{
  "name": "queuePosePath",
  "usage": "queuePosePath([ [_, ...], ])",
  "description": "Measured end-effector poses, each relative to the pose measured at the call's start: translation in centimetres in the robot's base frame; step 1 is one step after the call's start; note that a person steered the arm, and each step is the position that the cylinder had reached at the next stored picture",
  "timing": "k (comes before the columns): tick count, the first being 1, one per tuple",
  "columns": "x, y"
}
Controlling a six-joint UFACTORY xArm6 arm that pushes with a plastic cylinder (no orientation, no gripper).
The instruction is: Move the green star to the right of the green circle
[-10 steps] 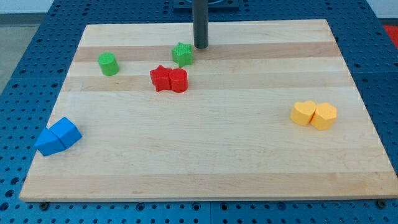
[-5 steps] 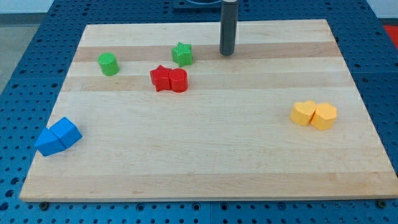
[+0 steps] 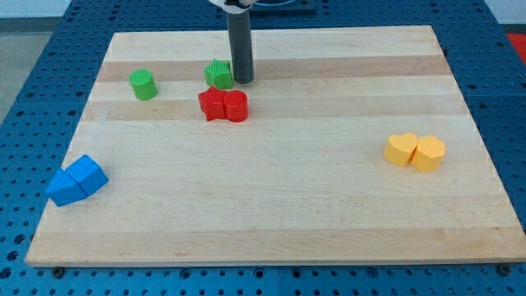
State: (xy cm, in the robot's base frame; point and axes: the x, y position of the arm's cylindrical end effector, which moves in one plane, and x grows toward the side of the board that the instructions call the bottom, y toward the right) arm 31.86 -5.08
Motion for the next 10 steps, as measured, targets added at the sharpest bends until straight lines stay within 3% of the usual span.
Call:
queuePosePath([
  [2,-1.8,-4.1],
  [4,-1.8,0.0],
  [6,-1.6,-6.0],
  [10,-1.7,-8.9],
])
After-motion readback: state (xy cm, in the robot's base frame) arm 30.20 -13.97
